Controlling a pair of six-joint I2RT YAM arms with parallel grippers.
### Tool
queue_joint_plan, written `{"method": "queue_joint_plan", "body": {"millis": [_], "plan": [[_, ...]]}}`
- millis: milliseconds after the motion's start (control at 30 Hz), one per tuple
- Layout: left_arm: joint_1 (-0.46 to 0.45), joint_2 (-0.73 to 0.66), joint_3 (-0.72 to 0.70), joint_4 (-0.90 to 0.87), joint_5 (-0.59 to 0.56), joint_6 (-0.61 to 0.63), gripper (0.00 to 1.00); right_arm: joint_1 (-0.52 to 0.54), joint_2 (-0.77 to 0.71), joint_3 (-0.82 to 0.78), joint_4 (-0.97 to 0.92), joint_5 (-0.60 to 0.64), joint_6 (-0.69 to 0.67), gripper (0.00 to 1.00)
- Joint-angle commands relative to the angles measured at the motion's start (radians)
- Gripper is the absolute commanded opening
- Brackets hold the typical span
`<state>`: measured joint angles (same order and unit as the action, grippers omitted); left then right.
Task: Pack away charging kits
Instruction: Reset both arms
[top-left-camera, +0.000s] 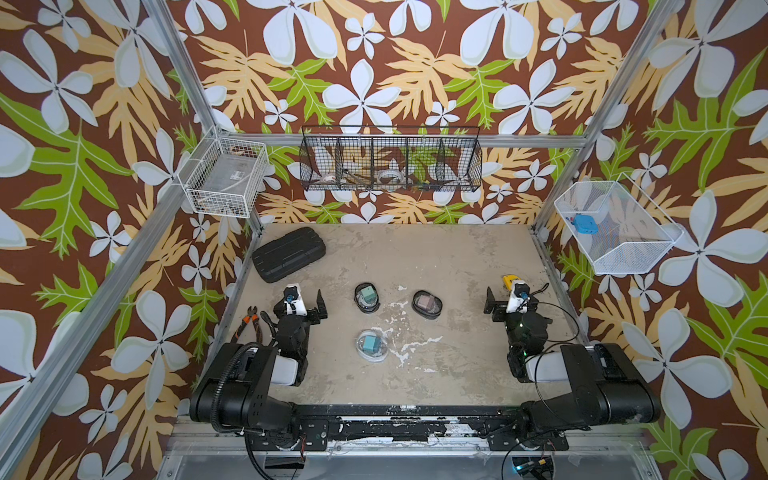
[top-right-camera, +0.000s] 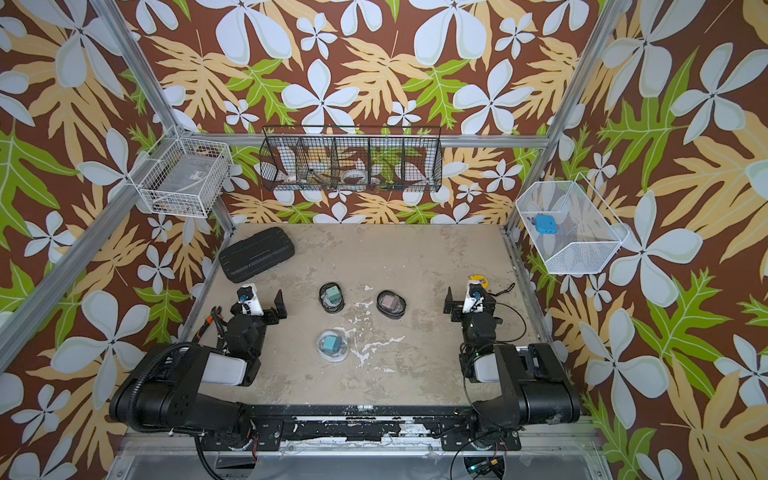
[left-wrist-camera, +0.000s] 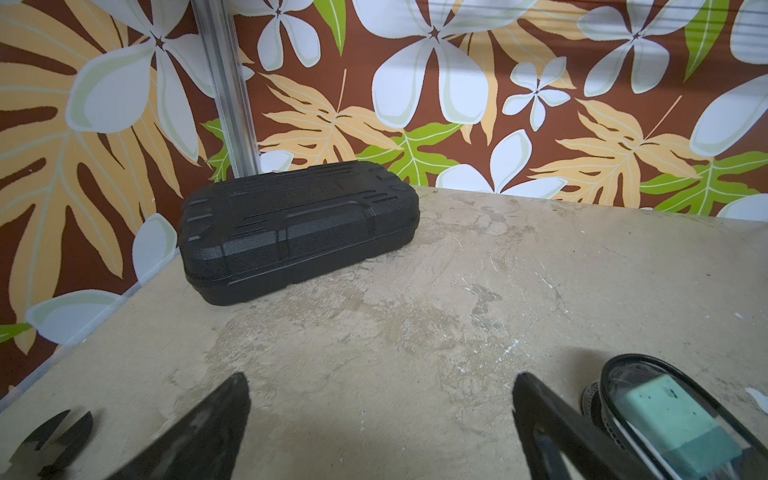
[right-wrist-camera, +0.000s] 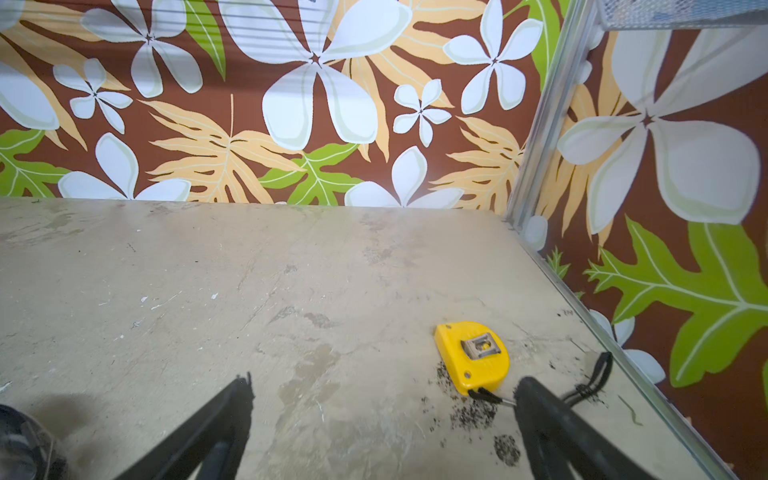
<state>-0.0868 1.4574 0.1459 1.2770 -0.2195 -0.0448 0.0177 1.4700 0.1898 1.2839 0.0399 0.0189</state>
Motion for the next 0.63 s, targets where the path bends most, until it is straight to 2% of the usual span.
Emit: {"method": "queue_joint_plan", "body": {"millis": [0, 600], "plan": [[0.001, 0.000, 0.001, 0.042, -0.002, 0.002, 1.00, -0.002, 0.000, 0.017, -0.089, -0.033, -0.014, 1.00], [0.001, 0.000, 0.001, 0.041, -0.002, 0.002, 1.00, -0.001, 0.008, 0.027, -0.097, -0.035, -0.016, 1.00]]}}
